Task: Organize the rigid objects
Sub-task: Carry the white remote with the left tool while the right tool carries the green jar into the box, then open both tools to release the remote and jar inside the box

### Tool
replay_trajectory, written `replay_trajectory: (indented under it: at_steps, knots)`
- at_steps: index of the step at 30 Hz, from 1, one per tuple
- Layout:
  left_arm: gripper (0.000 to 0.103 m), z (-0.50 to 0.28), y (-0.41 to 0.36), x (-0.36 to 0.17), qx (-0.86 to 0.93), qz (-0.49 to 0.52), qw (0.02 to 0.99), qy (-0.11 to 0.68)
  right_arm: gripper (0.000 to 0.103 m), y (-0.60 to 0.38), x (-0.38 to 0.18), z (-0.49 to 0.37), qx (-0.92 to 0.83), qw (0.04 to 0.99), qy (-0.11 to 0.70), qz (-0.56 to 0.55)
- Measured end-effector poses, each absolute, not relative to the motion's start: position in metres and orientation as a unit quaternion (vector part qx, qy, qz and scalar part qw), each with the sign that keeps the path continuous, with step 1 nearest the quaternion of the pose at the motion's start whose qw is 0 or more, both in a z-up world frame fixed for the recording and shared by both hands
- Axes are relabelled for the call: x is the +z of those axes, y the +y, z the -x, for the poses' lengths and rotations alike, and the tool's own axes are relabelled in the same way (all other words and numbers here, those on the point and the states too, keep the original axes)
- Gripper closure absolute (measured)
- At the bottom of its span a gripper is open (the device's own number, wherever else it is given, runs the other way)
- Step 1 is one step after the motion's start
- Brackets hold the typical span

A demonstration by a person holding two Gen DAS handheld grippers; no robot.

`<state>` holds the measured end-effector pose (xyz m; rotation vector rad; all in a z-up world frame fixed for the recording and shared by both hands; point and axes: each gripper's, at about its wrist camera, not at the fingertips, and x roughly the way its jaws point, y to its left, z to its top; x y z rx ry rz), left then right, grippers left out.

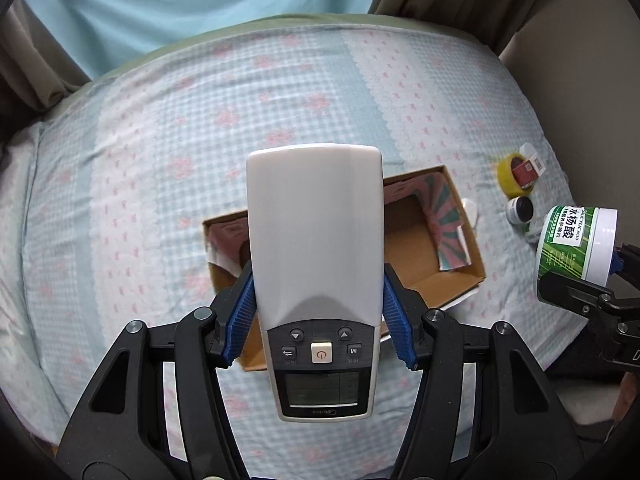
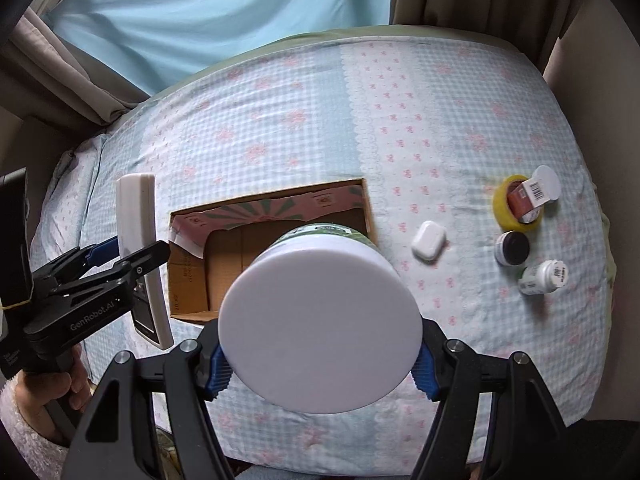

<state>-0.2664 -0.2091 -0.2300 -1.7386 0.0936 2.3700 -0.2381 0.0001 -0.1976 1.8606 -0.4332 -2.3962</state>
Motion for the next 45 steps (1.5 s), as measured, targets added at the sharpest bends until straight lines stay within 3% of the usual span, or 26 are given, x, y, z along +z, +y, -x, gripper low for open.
replay_trajectory:
  at_steps: [10,24,35,37,38,39,40,45]
  knots:
    - [0.049,0.298,-0.223,-0.282,0.773,0.608,0.155,0.095,0.037,-0.056,-0.238,0.274,-0.761,0.03,-0.096,-0.641]
    - [0.049,0.301,-0.163,-0.41,0.71,0.632,0.231,0.208,0.037,-0.072,-0.363,0.297,-0.726,0.064,-0.012,-0.685]
    - [0.048,0.308,-0.148,-0.424,0.697,0.637,0.248,0.217,0.036,-0.052,-0.385,0.285,-0.721,0.06,-0.037,-0.689]
    - [0.037,0.304,-0.144,-0.42,0.703,0.623,0.245,0.239,0.036,-0.045,-0.383,0.284,-0.726,0.057,-0.054,-0.683]
    - [0.008,0.302,-0.142,-0.416,0.709,0.614,0.245,0.247,0.033,-0.042,-0.382,0.283,-0.728,0.055,-0.064,-0.68]
    - [0.0,0.301,-0.142,-0.412,0.714,0.607,0.247,0.246,0.025,-0.038,-0.379,0.282,-0.732,0.054,-0.069,-0.676]
    - [0.0,0.301,-0.144,-0.409,0.718,0.605,0.246,0.241,0.0,-0.035,-0.374,0.281,-0.738,0.052,-0.074,-0.669]
    - [0.0,0.302,-0.159,-0.402,0.72,0.618,0.242,0.203,0.0,-0.024,-0.349,0.271,-0.768,0.057,-0.069,-0.635]
